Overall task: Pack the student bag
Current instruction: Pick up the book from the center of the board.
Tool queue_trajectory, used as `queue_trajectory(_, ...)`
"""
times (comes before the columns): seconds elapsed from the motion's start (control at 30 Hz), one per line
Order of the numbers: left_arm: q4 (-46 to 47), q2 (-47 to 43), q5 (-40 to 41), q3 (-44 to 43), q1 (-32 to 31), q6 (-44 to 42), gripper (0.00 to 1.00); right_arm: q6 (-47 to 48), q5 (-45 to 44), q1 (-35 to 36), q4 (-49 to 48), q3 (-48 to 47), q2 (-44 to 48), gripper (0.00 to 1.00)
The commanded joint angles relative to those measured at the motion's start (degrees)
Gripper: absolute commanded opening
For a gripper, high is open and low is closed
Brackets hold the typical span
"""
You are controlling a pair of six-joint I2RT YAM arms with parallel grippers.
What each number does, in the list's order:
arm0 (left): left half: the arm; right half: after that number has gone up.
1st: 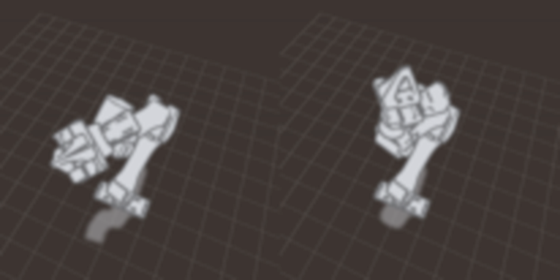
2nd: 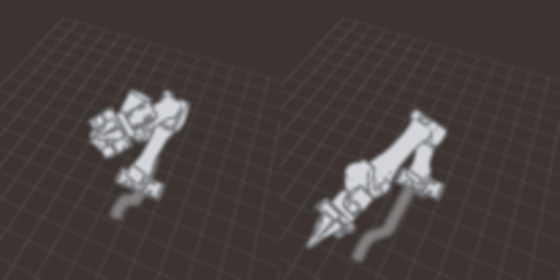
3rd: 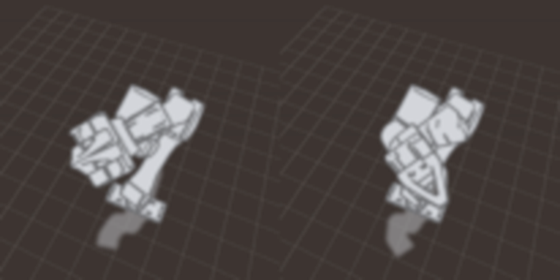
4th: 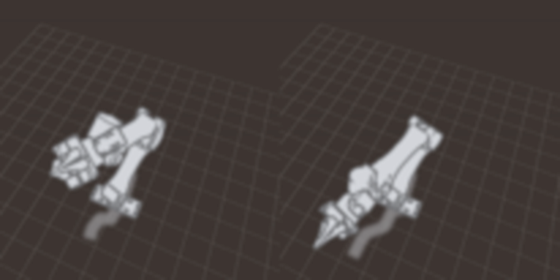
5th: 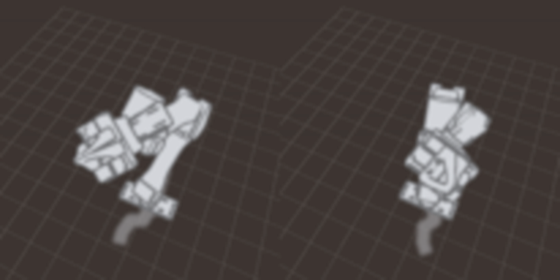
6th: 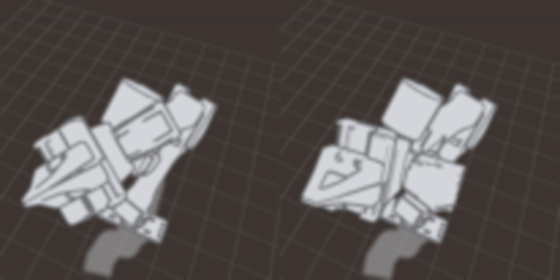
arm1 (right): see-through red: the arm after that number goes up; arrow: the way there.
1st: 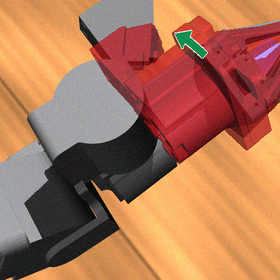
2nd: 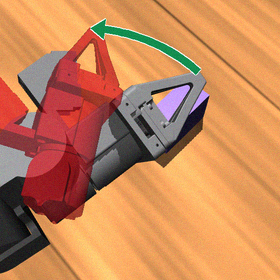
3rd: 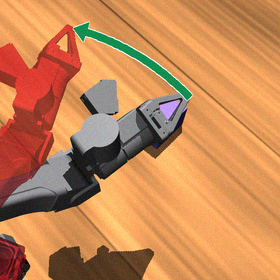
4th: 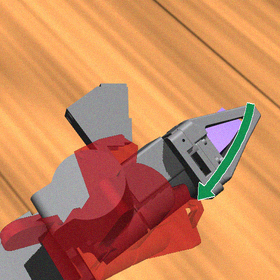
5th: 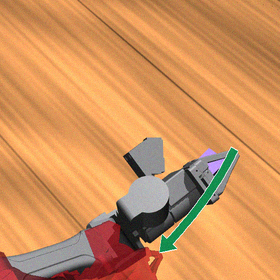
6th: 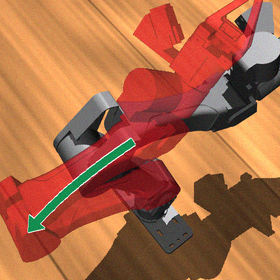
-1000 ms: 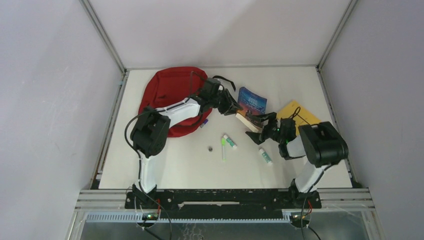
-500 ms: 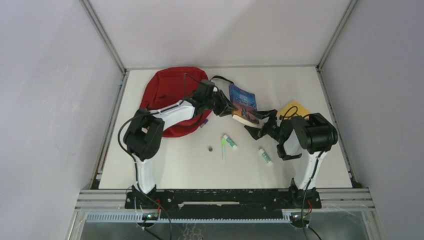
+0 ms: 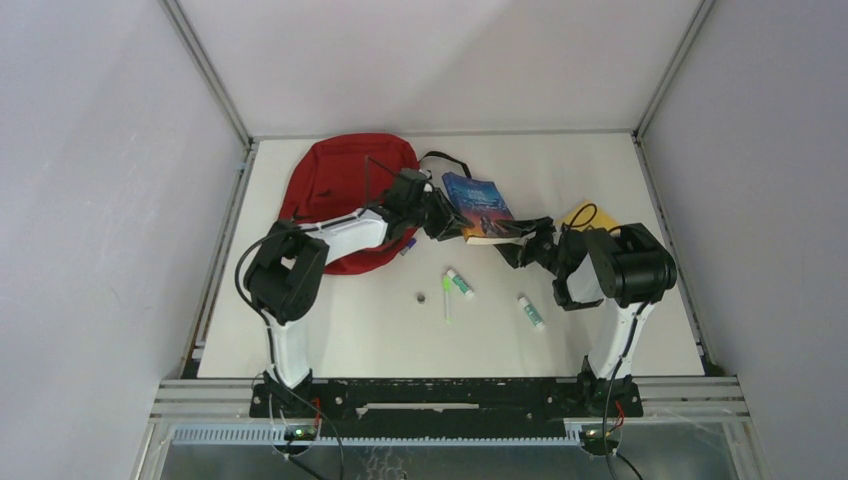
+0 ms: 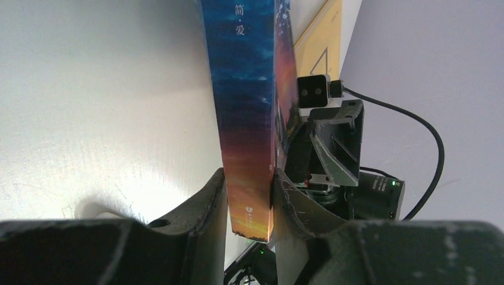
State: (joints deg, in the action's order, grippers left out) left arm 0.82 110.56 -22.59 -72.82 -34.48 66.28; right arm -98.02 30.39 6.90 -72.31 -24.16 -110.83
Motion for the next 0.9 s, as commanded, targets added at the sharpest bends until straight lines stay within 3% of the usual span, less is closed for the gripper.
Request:
queue_trajectory(0.0, 6.1, -6.6, -6.0, 1.8, -2.3, 0.4, 0.00, 4.4, -1.1, 0.2, -1.3, -3.8, 1.3, 0.62)
queue_trajectory(0.23, 6.8, -6.8, -6.2, 3.0, -2.3, 0.5, 0.00, 9.1, -0.5, -0.6, 5.5, -4.1, 5.1, 0.00)
queue_trajectory(0.3, 6.1, -7.0, -6.1, 2.8, -2.2, -0.2, 0.06, 11.1, 0.3, -1.1, 8.2, -4.1, 6.9, 0.00)
queue_trajectory(0.47, -0.3, -8.8, -3.0, 1.9, -1.3, -4.1, 0.73, 16.0, 3.3, -3.6, 14.9, -4.1, 11.4, 0.00)
queue_trajectory(0.53, -2.1, -9.2, -2.5, 2.6, -0.5, -4.4, 0.94, 15.9, 5.7, -4.9, 14.6, -4.4, 11.4, 0.00)
queue_trajectory(0.6, -2.1, -9.2, -2.5, 3.6, 1.0, -4.0, 1.00, 15.3, 9.1, -6.0, 13.9, -4.9, 11.2, 0.00)
queue_trajectory(0.87, 0.6, -5.9, -5.4, 3.7, 2.5, -3.7, 1.00, 12.0, 13.5, -6.5, 11.8, -5.1, 11.4, 0.00)
